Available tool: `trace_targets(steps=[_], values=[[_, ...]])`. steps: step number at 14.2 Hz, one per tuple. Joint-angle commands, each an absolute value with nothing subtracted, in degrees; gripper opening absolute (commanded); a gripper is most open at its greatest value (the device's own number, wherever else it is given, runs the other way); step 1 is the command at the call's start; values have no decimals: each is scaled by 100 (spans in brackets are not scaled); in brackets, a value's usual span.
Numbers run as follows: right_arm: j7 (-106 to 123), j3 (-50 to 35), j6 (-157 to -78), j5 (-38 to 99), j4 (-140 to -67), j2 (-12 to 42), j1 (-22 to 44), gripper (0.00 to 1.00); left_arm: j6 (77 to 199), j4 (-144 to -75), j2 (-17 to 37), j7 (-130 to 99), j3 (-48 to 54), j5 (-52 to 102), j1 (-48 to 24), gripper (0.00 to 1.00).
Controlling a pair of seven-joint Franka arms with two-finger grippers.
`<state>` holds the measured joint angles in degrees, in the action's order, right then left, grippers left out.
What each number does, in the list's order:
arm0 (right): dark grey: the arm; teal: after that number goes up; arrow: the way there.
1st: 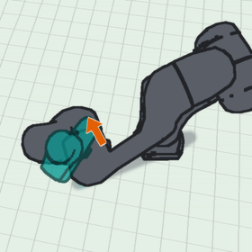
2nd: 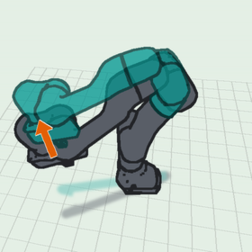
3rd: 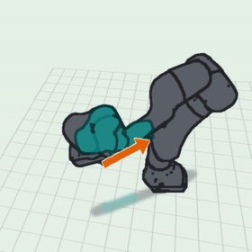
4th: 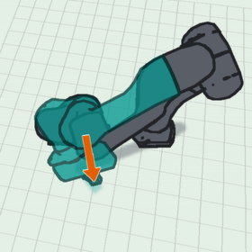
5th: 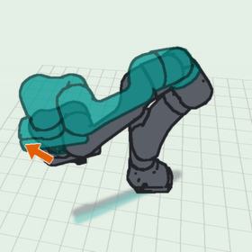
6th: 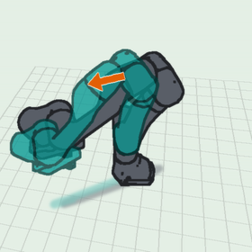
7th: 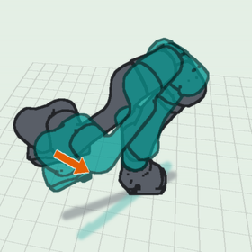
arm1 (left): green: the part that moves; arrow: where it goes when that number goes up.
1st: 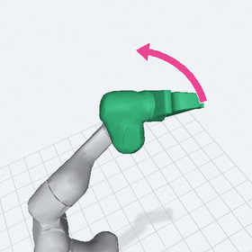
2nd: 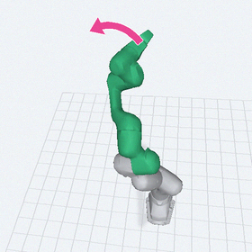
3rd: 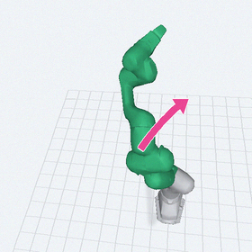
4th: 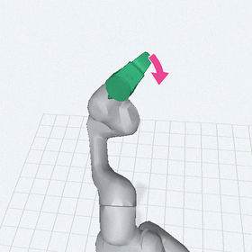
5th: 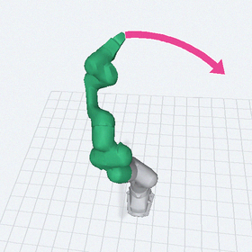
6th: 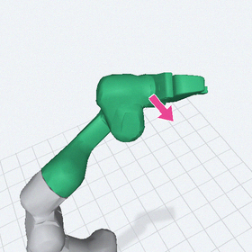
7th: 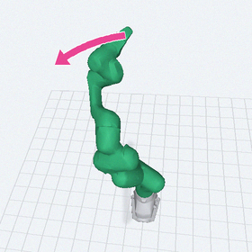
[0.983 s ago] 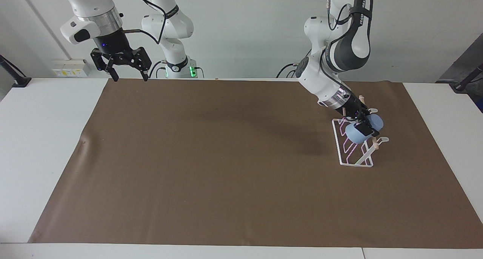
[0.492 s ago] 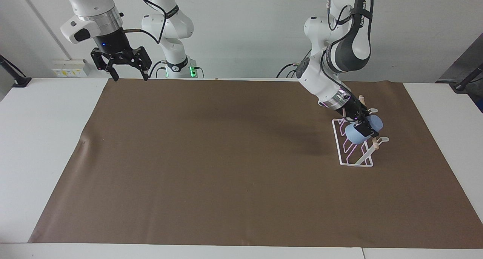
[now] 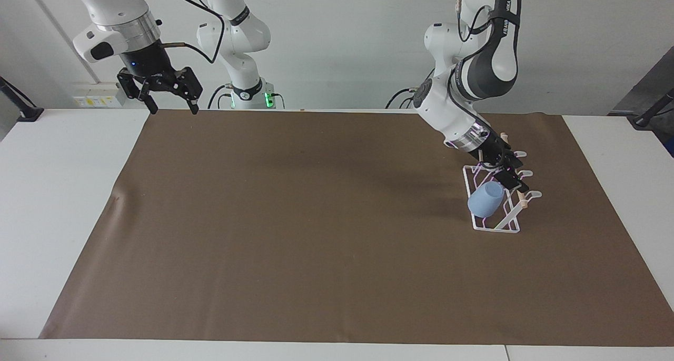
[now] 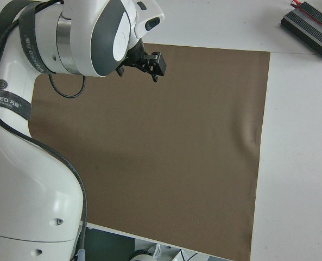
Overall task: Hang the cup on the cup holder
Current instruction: 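Carry the cup with the left gripper and hang it on the rack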
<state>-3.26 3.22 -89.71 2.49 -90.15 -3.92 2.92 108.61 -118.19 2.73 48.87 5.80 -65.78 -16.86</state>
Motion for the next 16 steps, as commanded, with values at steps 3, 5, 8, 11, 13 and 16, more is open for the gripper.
trace_targets(steps=[3,5,8,11,13,16], values=[[-457,88,-8947,88,-9149,-518,158,100,10925,-11901,123,4975,606,-6680,-1643,100],[-457,97,-8939,79,-9211,-545,167,100,10707,-11629,193,5001,624,-6523,-1670,100],[-439,105,-8956,-70,-9211,-562,237,100,10303,-11094,369,4992,624,-5908,-1705,100],[-413,79,-8991,-536,-9202,-554,378,100,9740,-10295,632,4940,633,-5013,-1758,100],[-466,88,-8921,-239,-9193,-536,299,100,9546,-9828,712,4817,607,-4275,-1723,100],[-457,88,-8930,-185,-9202,-536,211,100,9527,-9440,668,4334,589,-3273,-1600,100]])
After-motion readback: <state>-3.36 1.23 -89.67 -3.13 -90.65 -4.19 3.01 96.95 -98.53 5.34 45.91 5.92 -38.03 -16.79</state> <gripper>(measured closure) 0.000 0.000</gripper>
